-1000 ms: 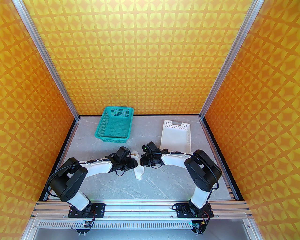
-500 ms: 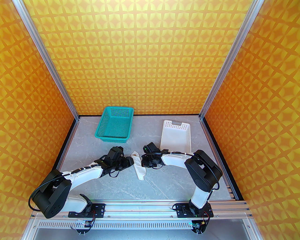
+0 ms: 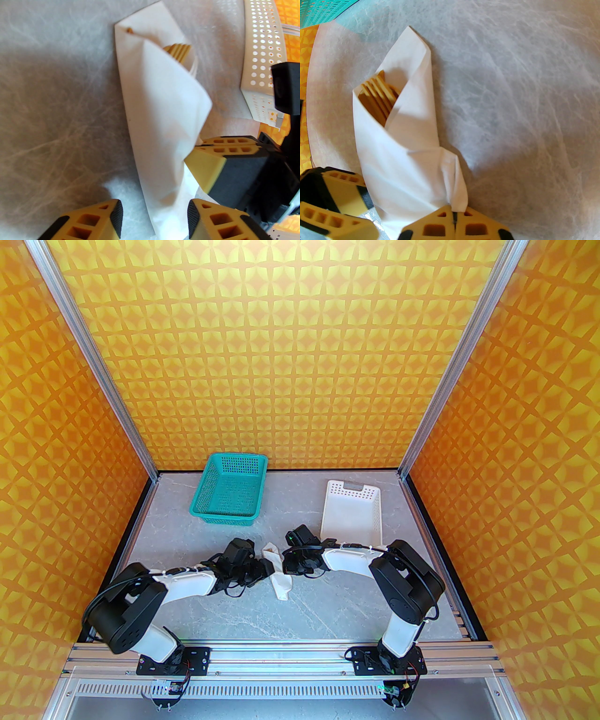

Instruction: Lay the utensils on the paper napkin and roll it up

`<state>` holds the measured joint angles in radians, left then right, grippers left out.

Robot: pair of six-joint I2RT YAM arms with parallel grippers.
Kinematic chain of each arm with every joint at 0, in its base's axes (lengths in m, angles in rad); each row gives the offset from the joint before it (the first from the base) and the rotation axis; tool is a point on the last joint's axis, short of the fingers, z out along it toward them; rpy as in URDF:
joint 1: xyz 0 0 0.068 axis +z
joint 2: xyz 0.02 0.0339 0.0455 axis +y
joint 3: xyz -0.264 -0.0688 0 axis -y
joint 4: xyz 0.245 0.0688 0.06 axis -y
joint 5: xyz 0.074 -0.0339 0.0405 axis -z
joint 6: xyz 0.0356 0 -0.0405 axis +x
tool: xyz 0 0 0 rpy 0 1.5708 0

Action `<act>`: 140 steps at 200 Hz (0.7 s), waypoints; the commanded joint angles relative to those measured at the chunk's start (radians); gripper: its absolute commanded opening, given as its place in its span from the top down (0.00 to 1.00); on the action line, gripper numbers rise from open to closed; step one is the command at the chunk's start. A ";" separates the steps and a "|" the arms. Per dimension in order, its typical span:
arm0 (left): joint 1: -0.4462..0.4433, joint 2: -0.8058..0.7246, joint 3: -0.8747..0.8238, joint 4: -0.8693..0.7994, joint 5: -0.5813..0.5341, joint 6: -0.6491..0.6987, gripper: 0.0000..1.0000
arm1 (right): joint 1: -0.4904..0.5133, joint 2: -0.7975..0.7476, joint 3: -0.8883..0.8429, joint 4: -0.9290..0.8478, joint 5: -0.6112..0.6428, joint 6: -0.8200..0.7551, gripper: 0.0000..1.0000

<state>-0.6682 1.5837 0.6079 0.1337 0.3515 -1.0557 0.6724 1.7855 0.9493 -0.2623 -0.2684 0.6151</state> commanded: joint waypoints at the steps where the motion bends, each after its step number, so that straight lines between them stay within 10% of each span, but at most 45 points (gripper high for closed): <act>1: -0.023 0.019 0.017 0.052 0.024 -0.038 0.51 | 0.000 0.016 -0.030 -0.094 0.051 -0.014 1.00; 140: -0.100 0.145 0.039 0.115 -0.007 -0.127 0.62 | 0.001 0.026 -0.044 -0.061 0.029 0.001 1.00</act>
<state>-0.7357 1.6684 0.6361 0.2375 0.3489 -1.1522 0.6720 1.7855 0.9451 -0.2546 -0.2687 0.6155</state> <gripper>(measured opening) 0.393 0.045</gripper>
